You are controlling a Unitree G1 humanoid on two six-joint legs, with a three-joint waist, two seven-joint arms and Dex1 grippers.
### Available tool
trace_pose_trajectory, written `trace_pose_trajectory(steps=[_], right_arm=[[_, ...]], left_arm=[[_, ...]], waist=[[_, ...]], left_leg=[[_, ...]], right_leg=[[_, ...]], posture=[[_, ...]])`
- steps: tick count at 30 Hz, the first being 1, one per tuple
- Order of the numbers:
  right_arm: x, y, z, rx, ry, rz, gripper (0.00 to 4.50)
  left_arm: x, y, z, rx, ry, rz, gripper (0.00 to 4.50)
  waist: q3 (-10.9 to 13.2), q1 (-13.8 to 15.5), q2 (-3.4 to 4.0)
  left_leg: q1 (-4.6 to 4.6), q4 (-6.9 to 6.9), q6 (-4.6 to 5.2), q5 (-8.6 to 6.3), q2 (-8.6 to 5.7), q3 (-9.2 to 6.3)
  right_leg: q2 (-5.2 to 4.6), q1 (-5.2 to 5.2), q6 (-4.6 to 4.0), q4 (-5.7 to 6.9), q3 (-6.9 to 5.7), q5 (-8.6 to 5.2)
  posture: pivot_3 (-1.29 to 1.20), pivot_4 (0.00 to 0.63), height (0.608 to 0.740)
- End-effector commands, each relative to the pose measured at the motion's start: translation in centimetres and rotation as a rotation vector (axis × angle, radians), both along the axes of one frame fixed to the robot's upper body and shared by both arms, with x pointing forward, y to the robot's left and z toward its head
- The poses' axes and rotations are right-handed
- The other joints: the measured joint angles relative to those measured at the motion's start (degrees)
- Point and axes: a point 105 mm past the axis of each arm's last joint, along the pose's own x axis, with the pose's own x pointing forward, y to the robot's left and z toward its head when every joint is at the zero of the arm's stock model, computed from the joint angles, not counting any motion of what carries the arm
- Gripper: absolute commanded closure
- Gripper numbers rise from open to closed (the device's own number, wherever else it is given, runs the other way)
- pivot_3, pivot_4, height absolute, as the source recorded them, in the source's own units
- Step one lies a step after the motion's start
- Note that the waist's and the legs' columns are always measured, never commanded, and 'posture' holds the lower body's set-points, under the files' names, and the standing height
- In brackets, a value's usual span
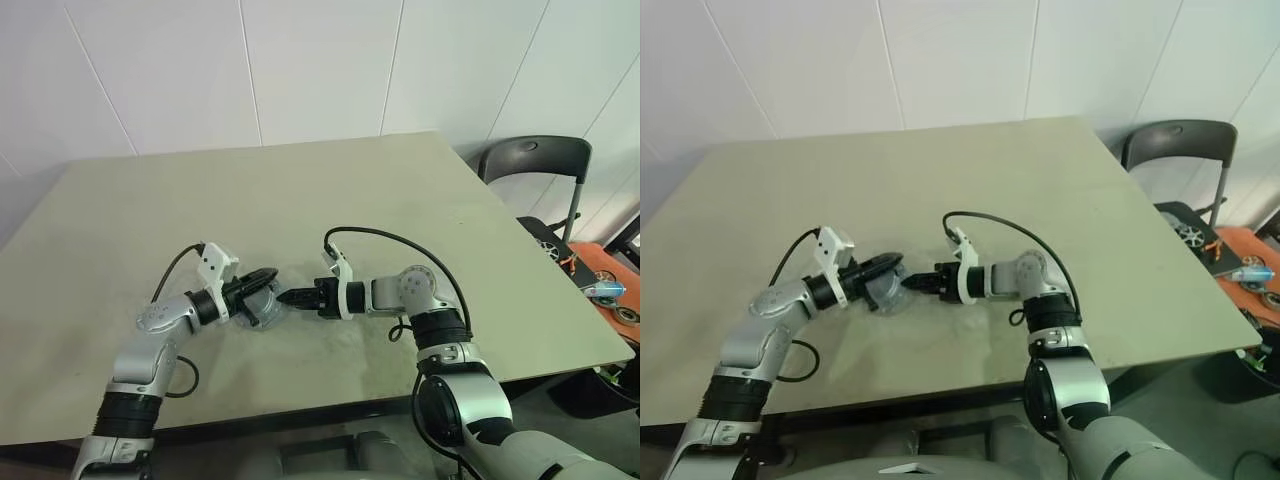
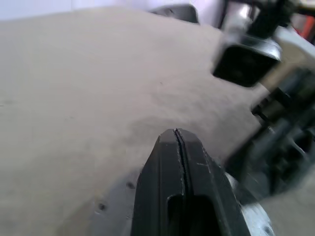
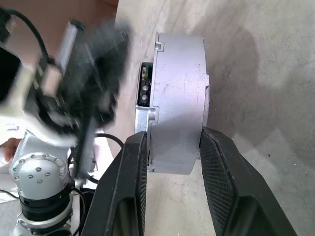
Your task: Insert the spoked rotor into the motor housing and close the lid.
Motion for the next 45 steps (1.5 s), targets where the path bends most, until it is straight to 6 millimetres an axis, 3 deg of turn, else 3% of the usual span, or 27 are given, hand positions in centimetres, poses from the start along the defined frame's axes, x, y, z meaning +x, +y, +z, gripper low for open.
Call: trace_pose_trajectory(steps=[1,10,18,27,32,37,40,45], right_arm=[[0.0,0.6,0.7,0.023,-0.03,0.019,3.29],[1.0,0.5,1.5,0.11,0.041,-0.049,3.29],[2.2,0.3,1.8,0.199,0.171,-0.147,3.29],[4.2,-0.5,2.8,0.318,0.26,-0.28,3.29],[5.9,-1.4,4.4,0.44,0.239,-0.382,3.29],[6.9,-2.2,6.5,0.575,0.203,-0.437,3.29],[6.9,-2.5,8.2,0.673,0.177,-0.427,3.29],[6.5,-2.2,8.9,0.705,0.166,-0.401,3.29]], left_arm=[[1.8,2.2,3.5,-0.066,-0.128,0.142,4.5],[3.9,5.8,3.9,-0.168,-0.125,0.37,4.5],[3.9,5.7,3.3,-0.168,-0.108,0.368,4.5],[4.1,6.7,3.6,-0.336,-0.054,0.397,4.5],[3.9,6.8,3.4,-0.416,-0.009,0.391,4.5],[3.6,5.2,1.7,-0.444,0.074,0.347,4.5],[3.3,4.1,1.5,-0.56,0.123,0.304,3.87],[2.7,2.1,2.5,-0.696,0.146,0.191,2.19]], waist=[[-0.01,-0.12,-0.01],[-0.02,-0.08,-0.02],[-0.02,-0.02,-0.02],[-0.02,-0.14,-0.02],[-0.02,-0.13,-0.02],[-0.02,-0.12,-0.02],[-0.02,-0.1,-0.02],[-0.02,-0.18,-0.02]], left_leg=[[0.01,0.01,0.0,0.0,0.0,0.0],[0.03,0.0,0.0,0.0,0.0,0.0],[0.02,0.01,0.0,0.0,0.0,0.0],[-0.01,0.0,0.0,0.0,-0.02,0.0],[-0.02,0.0,0.0,0.0,-0.02,0.0],[-0.02,0.01,0.0,0.01,-0.02,0.01],[-0.04,0.0,0.0,0.01,-0.02,0.0],[-0.04,0.0,0.0,0.01,-0.02,0.01]], right_leg=[[0.01,0.0,0.01,0.01,0.0,0.0],[0.01,0.02,-0.07,0.03,0.0,0.05],[0.01,0.02,-0.09,0.04,0.0,0.07],[0.01,0.0,-0.08,0.03,0.01,0.07],[0.01,0.0,-0.08,0.03,0.02,0.07],[0.01,0.02,-0.08,0.03,0.02,0.07],[0.0,0.02,-0.08,0.01,0.01,0.07],[0.01,0.01,-0.08,0.02,0.02,0.07]], posture=[[0.0,0.0,0.74],[0.0,0.0,0.74],[0.0,0.0,0.74],[0.0,0.0,0.74],[0.0,0.0,0.74],[0.0,0.0,0.74],[0.0,0.0,0.74],[0.0,0.0,0.74]])
